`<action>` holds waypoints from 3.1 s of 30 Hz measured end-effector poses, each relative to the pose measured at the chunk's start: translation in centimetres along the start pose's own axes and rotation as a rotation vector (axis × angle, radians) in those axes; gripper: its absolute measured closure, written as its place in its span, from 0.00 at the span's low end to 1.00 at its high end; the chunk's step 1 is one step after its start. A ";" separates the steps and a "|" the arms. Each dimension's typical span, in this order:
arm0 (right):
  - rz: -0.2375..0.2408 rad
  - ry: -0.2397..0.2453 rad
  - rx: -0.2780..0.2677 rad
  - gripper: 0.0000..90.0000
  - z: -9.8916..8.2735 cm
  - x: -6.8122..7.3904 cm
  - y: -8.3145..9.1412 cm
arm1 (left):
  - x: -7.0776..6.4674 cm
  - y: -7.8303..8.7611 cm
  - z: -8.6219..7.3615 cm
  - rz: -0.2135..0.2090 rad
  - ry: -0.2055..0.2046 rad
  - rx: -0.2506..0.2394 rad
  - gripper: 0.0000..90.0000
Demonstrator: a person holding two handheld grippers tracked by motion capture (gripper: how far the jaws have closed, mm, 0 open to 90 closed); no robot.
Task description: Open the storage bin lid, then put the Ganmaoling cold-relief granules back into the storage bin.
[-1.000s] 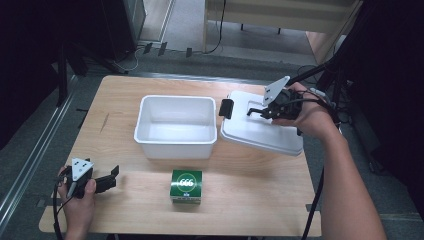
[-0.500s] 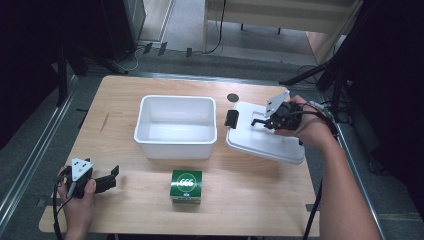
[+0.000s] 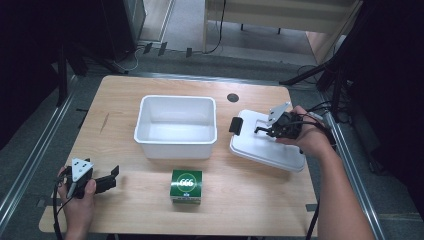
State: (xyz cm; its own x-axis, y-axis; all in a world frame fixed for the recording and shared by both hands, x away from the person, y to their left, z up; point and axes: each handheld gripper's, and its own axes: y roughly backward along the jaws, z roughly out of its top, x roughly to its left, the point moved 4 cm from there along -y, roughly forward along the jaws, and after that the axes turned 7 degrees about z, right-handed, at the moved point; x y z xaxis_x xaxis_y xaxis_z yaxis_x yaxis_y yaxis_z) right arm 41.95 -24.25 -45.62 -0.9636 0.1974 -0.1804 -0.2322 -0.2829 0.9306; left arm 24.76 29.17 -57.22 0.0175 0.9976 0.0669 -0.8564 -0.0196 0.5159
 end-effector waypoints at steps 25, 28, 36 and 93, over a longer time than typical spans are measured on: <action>0.022 -0.069 0.001 0.91 -3.1 1.3 -4.2 | 0.0 0.0 0.0 0.001 -0.007 0.004 0.03; 0.037 -0.074 0.006 0.81 -3.0 1.6 -4.2 | 0.0 0.0 0.0 0.001 -0.009 0.004 0.03; 0.071 -0.143 -0.044 0.47 -2.0 2.7 -2.6 | -0.1 0.0 0.0 0.000 -0.011 0.003 0.03; 0.178 0.106 -0.094 0.00 17.1 17.1 -5.5 | 0.3 0.3 0.1 -0.035 0.030 -0.032 0.02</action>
State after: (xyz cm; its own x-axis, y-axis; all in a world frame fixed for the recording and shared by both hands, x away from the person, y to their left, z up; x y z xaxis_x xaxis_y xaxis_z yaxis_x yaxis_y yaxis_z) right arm 28.98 -3.30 -48.41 -0.9978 0.0386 -0.0534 -0.0642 -0.3916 0.9179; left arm 24.58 29.47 -57.00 0.0325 0.9992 0.0238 -0.8716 0.0167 0.4899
